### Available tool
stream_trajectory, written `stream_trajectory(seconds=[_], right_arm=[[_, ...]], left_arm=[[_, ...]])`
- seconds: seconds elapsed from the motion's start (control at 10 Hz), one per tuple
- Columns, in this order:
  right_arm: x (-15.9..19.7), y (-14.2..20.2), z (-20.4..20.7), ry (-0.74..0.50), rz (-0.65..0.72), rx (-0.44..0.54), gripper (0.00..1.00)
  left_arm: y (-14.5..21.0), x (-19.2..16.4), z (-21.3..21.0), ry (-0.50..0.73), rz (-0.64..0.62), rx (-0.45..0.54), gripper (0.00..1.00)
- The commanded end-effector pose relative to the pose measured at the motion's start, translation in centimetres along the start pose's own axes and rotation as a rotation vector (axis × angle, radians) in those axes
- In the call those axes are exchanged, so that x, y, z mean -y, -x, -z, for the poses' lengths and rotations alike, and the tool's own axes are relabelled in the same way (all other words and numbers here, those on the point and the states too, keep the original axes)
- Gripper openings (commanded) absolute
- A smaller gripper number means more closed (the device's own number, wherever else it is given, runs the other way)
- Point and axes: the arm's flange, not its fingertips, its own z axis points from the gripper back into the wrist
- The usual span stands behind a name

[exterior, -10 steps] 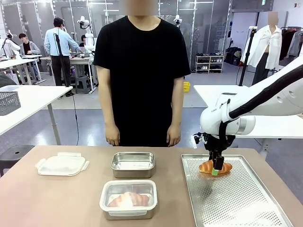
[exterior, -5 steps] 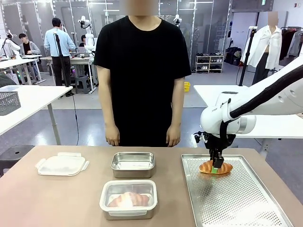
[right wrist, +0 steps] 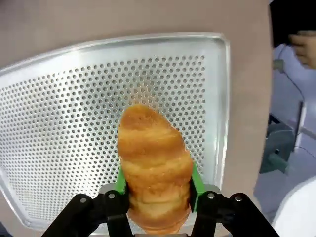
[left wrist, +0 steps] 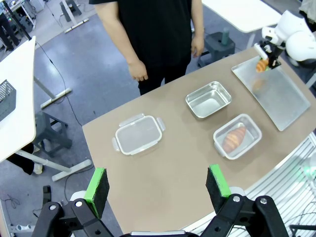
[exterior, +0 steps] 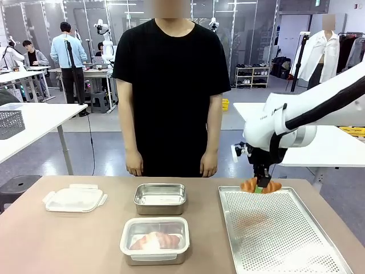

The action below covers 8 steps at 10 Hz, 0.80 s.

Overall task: Place the bread into the airtight container.
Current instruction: Pick up a Butter Roll and place it into an empty Airtight Container.

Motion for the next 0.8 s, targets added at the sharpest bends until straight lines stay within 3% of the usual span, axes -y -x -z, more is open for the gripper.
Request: stream_trajectory(seconds=[0.0, 0.7], right_arm=[[-1.2, -3.7, -2.4, 0.035, 0.046, -0.013, 0.53], [-4.0, -22.6, -3.9, 0.076, 0.019, -0.009, 0.53]], left_arm=[[-0.1, 0.0, -0.1, -0.003, 0.002, 0.000, 1.00], [-0.1, 0.0, -0.1, -0.003, 0.002, 0.000, 1.00]])
